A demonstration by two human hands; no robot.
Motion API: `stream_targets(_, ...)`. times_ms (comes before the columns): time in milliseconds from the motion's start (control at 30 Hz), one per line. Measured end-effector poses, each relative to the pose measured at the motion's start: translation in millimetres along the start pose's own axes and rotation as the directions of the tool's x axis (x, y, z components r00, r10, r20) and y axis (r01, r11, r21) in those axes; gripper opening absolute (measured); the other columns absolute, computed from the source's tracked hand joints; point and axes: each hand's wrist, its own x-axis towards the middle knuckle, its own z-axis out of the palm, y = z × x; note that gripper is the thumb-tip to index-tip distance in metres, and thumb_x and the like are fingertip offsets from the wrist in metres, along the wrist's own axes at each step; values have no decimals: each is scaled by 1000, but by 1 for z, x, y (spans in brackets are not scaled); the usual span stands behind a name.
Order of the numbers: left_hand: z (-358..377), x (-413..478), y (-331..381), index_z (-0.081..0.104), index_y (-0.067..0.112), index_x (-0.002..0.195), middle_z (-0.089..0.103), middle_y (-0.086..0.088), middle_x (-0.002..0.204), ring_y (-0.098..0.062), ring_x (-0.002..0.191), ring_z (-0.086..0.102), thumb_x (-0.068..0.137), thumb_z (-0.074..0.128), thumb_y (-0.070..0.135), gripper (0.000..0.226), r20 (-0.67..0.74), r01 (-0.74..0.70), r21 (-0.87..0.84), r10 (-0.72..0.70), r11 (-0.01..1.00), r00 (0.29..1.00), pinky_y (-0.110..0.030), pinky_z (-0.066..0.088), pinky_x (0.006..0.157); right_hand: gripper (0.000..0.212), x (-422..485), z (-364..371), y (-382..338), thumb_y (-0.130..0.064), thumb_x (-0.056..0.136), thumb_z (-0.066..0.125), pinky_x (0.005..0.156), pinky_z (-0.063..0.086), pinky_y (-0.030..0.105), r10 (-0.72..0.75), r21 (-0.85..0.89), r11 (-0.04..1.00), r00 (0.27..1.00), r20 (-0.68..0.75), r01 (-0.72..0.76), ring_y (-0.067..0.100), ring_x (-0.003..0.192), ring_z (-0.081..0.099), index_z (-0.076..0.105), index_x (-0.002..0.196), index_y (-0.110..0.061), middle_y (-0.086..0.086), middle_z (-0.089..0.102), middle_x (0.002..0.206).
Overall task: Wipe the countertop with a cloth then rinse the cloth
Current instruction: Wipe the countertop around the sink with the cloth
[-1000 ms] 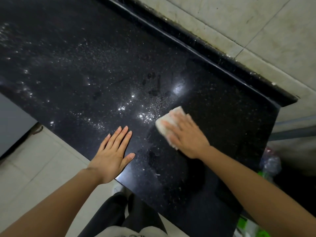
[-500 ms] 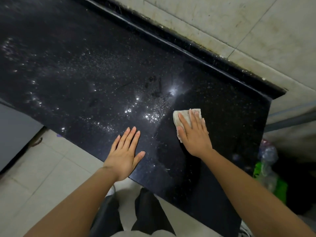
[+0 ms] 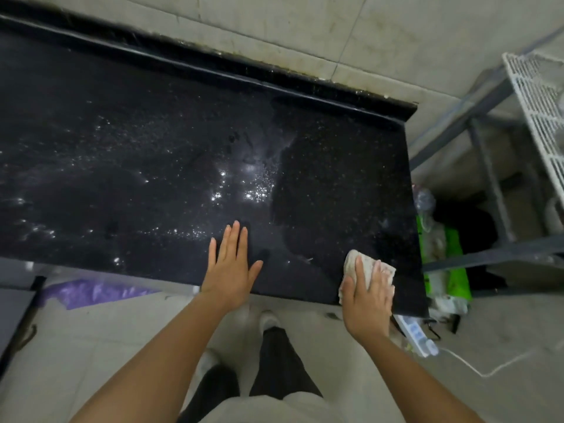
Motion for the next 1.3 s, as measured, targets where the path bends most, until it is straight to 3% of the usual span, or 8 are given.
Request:
stream_targets(133, -5, -24, -26, -15, 11, 145, -13, -5, 158, -15, 142, -18, 98, 23, 47, 70, -137, -16, -31, 12, 999, 990, -37, -15, 113, 54, -13, 19, -59, -46, 101, 15, 118, -4, 48, 140, 56, 989, 988, -62, -136, 31, 148, -4, 6, 153, -31, 15, -2, 161)
stream_targets(233, -13, -39, -57, -2, 6, 150, -7, -9, 158, -19, 145, -12, 97, 28, 46, 72, -192, 109, -27, -112, 994, 975, -38, -11, 115, 56, -26, 29, -107, -46, 100, 6, 117, -7, 47, 58, 26, 998, 998, -15, -58, 32, 147, -8, -1, 153, -30, 16, -8, 160)
stream_targets(400, -25, -48, -97, -12, 1, 147, -17, -14, 156, -24, 144, -17, 94, 16, 55, 80, -129, 249, 61, -240, 967, 962, -40, -11, 116, 57, -46, 41, -163, -49, 100, 8, 111, -22, 40, -184, 17, 983, 976, 117, 183, 26, 143, -27, -14, 150, -33, 10, -22, 158)
stream_targets(667, -23, -47, -103, -11, 3, 148, -15, -12, 157, -21, 143, -20, 89, -5, 61, 83, -89, 224, 90, -217, 970, 972, -39, -15, 113, 59, -31, 21, -135, -59, 87, -7, 112, -25, 30, -661, -86, 695, 681, 315, 714, 11, 140, -31, -11, 145, -46, -8, -26, 153)
stream_targets(833, -22, -45, -106, -20, 6, 143, -27, -9, 150, -18, 138, -28, 80, -16, 65, 87, -61, 213, 83, -208, 974, 976, -38, -19, 112, 64, 11, 13, -132, -66, 77, -27, 116, -18, 36, -548, -129, 795, 794, 264, 592, 12, 141, -28, -24, 138, -46, -5, -26, 156)
stream_targets(1000, -26, -43, -103, -28, 6, 140, -33, -10, 149, -19, 135, -34, 81, -17, 66, 84, -11, 241, 110, -241, 964, 970, -35, -28, 108, 51, 73, -2, -153, -45, 102, 11, 114, -17, 37, -422, -87, 889, 878, 227, 450, 17, 145, -21, -7, 150, -40, 2, -19, 160)
stream_targets(1167, -33, -40, -98, -33, 7, 138, -40, -8, 144, -19, 133, -37, 87, -3, 60, 79, 62, 283, 122, -292, 951, 954, -38, -21, 111, 54, 110, -2, -189, -46, 101, 9, 115, -17, 42, -276, -21, 958, 938, 211, 286, 21, 144, -24, -9, 151, -37, 6, -20, 159)
stream_targets(1300, -37, -40, -96, -31, 7, 139, -39, -8, 145, -20, 134, -36, 90, 2, 59, 78, 87, 293, 115, -304, 949, 949, -37, -20, 112, 58, 80, 10, -191, -53, 96, 1, 115, -17, 42, -410, -43, 903, 886, 217, 428, 24, 145, -21, -12, 149, -36, 8, -19, 159)
